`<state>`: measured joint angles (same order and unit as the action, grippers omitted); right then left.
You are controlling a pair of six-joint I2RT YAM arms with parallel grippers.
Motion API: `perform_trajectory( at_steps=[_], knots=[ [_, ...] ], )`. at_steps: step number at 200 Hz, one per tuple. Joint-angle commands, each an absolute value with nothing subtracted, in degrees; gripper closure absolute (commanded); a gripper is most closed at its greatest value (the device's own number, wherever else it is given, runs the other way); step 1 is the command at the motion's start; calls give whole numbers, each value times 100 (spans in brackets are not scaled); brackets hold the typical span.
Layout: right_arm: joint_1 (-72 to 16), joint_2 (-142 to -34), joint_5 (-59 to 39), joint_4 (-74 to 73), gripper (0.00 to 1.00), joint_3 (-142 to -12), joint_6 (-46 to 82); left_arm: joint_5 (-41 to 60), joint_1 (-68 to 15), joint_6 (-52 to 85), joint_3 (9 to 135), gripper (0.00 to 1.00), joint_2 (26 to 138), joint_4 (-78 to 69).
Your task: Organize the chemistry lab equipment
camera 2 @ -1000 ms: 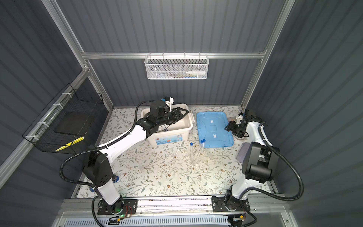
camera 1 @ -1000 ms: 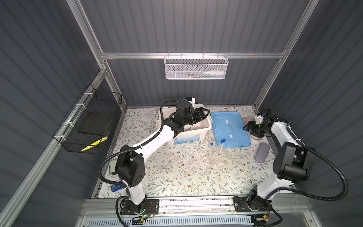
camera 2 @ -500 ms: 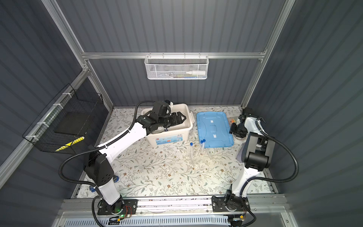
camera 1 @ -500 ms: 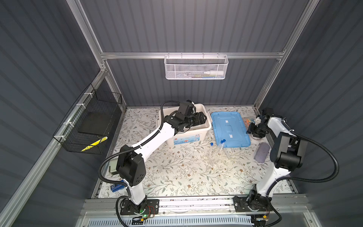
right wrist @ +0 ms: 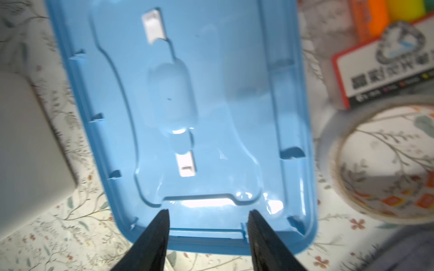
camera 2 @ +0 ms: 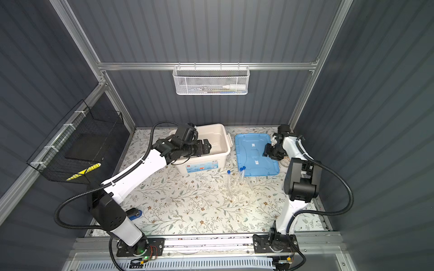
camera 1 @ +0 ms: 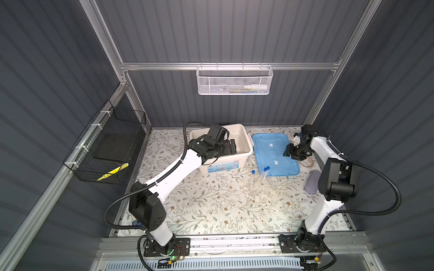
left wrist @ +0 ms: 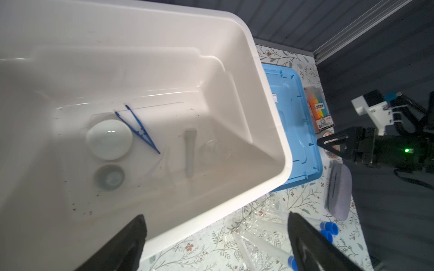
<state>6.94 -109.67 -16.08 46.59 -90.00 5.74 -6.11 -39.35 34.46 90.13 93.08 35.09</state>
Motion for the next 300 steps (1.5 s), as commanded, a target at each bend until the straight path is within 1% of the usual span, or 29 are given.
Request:
perform_trajectory(
  at_steps=[1,34,62,97,167,234,274,300],
  knots=[
    [348,-10857,-2506,4876,43,-9424,584,-1186,-3955,3283,8798,0,9014,3726],
    [83,-10837,-3187,4650,42,-9461,902,-1230,-3946,3181,8860,0,8997,3781],
    [-211,-10825,-3489,4782,43,-9628,952,-989,-3964,3173,8857,0,9022,3854],
    [-598,-10756,-3701,4799,44,-9502,1009,-1094,-3964,3277,8523,0,8778,3658],
    [-1162,-10877,-3979,4677,44,-9657,1252,-1397,-3955,3358,8376,0,8537,3735],
    [-1726,-11531,-3913,4916,44,-10558,1405,-1433,-3913,3357,8375,0,8481,3788],
    [-2077,-12120,-3823,5198,44,-11252,1473,-1441,-3889,3358,8324,0,8481,3762],
    [-2210,-12316,-3840,5128,44,-11472,1571,-1434,-3869,3384,8246,0,8434,3745]
  ],
)
